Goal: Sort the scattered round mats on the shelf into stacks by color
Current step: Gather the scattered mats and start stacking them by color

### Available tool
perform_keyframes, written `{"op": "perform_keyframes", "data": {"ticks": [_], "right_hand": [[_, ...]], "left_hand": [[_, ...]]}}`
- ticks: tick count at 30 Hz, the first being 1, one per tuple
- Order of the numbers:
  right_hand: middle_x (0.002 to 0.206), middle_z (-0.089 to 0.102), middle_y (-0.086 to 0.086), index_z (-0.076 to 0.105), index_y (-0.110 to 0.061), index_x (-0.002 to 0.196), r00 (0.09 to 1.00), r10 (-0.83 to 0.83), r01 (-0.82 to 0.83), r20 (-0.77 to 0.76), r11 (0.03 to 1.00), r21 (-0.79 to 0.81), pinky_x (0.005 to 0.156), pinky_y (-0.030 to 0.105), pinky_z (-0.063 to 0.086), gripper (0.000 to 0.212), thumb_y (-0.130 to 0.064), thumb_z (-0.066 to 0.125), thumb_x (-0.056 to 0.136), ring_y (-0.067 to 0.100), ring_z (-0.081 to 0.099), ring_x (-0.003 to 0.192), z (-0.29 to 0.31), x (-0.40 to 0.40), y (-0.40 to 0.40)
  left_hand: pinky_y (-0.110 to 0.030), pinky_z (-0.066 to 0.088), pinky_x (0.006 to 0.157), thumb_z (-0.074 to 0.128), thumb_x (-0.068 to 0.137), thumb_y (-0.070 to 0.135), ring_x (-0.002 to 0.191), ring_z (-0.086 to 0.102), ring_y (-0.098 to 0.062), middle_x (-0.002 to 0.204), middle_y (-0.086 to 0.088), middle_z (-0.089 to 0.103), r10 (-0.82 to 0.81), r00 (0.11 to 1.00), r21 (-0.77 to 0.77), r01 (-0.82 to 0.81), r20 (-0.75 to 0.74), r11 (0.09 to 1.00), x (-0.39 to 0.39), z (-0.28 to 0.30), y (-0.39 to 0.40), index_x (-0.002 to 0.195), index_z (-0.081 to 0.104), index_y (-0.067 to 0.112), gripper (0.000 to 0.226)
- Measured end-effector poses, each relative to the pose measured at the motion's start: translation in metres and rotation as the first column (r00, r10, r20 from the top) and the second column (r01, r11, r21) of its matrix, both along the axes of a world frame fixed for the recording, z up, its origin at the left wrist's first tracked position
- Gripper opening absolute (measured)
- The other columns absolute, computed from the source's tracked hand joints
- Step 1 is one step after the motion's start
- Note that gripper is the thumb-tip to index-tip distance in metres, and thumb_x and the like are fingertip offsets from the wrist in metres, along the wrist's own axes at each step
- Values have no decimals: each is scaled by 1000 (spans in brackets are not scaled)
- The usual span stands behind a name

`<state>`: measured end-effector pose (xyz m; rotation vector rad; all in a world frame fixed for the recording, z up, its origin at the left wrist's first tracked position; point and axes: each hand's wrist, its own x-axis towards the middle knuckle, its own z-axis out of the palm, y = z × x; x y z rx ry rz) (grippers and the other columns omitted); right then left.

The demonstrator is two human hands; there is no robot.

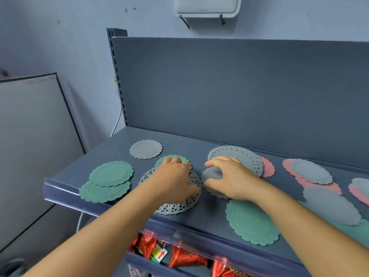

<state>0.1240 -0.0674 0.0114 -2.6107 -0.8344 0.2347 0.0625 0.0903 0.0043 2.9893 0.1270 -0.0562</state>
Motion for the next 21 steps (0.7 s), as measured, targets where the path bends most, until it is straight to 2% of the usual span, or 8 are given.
{"op": "perform_keyframes", "data": {"ticks": [2,6,9,12,16,17,19,21], "right_hand": [[146,39,-10,44,-30,137,998,64,-64,-13,998,-19,111,30,25,56,-43,60,85,14,26,137,0,-15,10],[148,39,-3,38,-22,142,993,119,-116,7,977,-181,114,35,26,63,-50,52,88,22,24,139,-5,-34,25],[148,39,1,37,-17,142,997,71,-69,2,974,-217,114,39,27,67,-54,50,87,26,23,140,-9,-42,32],[145,41,6,36,-14,141,1000,1,-2,-3,974,-228,111,39,31,69,-53,52,86,29,24,138,-10,-46,38],[137,49,10,40,-12,137,994,-107,103,-29,988,-119,101,35,36,67,-41,64,81,30,36,131,-5,-49,47],[134,52,11,42,-11,135,988,-147,143,-44,986,-90,97,33,39,65,-35,66,80,30,43,127,-5,-48,49],[113,61,12,52,-8,121,966,-240,240,-100,971,-14,74,29,45,51,-24,68,76,30,57,104,-7,-44,51],[83,57,7,55,-9,89,942,-294,312,-163,945,98,55,26,38,18,-13,65,74,27,55,75,-10,-38,51]], "left_hand": [[-39,36,106,48,86,56,124,38,-30,133,-9,46,78,997,26,-78,1,997,-22,-5,6,131,48,14,62],[-39,38,103,42,86,64,122,41,-30,132,-9,47,214,977,20,-214,-6,977,-53,-13,10,131,46,18,64],[-37,34,106,42,85,66,126,39,-30,134,-9,45,279,960,-28,-278,14,960,-65,-14,9,138,41,23,68],[-35,31,105,47,85,63,126,39,-28,133,-9,50,291,956,-54,-289,29,956,-67,-12,8,139,42,20,68],[-35,30,104,59,78,60,124,41,-27,128,-8,55,326,944,-135,-317,50,939,-61,-14,10,138,44,19,74],[-36,31,104,60,76,61,123,41,-28,127,-7,56,335,940,-151,-324,55,934,-59,-17,12,138,44,21,76],[-38,31,105,60,73,63,124,39,-29,127,-6,55,345,937,-166,-333,54,928,-57,-19,16,140,42,24,79],[-39,30,107,59,77,61,127,33,-32,135,-6,47,326,945,-155,-316,40,936,-55,-18,18,144,36,30,77]]}}
